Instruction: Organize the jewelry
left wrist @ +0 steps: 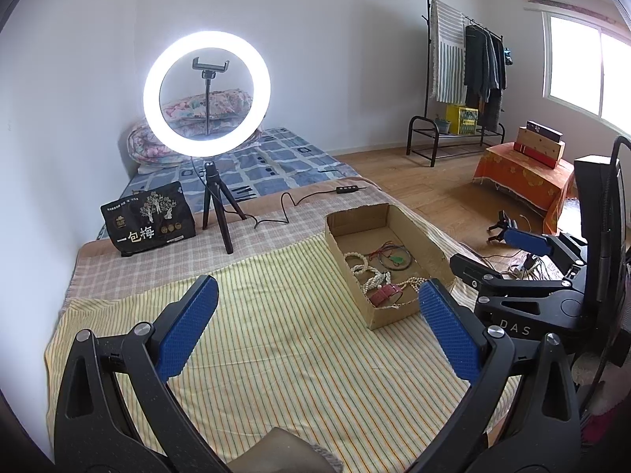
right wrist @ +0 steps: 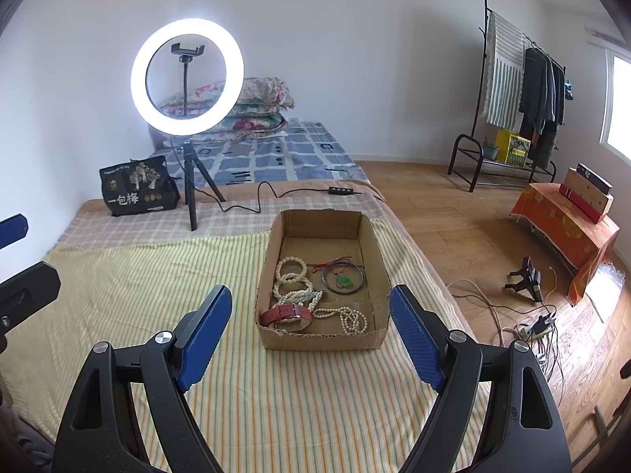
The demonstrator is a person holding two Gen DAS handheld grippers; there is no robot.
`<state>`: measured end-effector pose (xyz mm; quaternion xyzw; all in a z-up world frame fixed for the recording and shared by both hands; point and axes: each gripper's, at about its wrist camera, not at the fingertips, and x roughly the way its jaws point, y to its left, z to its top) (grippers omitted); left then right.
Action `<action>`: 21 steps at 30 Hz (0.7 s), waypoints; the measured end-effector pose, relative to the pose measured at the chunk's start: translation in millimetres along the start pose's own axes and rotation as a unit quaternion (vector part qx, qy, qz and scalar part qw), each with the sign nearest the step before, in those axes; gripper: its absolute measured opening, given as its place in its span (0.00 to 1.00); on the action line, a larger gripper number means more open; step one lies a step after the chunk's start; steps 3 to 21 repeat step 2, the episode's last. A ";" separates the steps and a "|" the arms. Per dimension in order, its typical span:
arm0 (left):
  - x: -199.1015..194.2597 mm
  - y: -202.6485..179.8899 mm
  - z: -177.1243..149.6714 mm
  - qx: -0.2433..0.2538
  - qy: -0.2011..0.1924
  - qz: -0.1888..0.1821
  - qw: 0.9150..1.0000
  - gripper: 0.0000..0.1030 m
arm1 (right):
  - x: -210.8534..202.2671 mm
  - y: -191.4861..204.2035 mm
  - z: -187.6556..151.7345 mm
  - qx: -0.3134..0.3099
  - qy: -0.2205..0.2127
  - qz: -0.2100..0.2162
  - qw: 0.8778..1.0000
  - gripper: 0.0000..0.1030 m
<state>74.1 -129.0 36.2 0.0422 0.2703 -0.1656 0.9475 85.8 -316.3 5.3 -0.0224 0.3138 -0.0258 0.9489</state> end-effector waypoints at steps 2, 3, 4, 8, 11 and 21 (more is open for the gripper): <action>-0.2 0.0 0.4 0.002 -0.001 -0.003 1.000 1.00 | -0.8 0.3 -1.2 0.000 0.000 0.000 1.000 0.80; -0.2 0.0 0.4 0.002 -0.001 -0.003 1.000 1.00 | -0.8 0.3 -1.2 0.000 0.000 0.000 1.000 0.80; -0.2 0.0 0.4 0.002 -0.001 -0.003 1.000 1.00 | -0.8 0.3 -1.2 0.000 0.000 0.000 1.000 0.80; -0.2 0.0 0.4 0.002 -0.001 -0.003 1.000 1.00 | -0.8 0.3 -1.2 0.000 0.000 0.000 1.000 0.80; -0.2 0.0 0.4 0.002 -0.001 -0.003 1.000 1.00 | -0.8 0.3 -1.2 0.000 0.000 0.000 1.000 0.80; -0.2 0.0 0.4 0.002 -0.001 -0.003 1.000 1.00 | -0.8 0.3 -1.2 0.000 0.000 0.000 1.000 0.80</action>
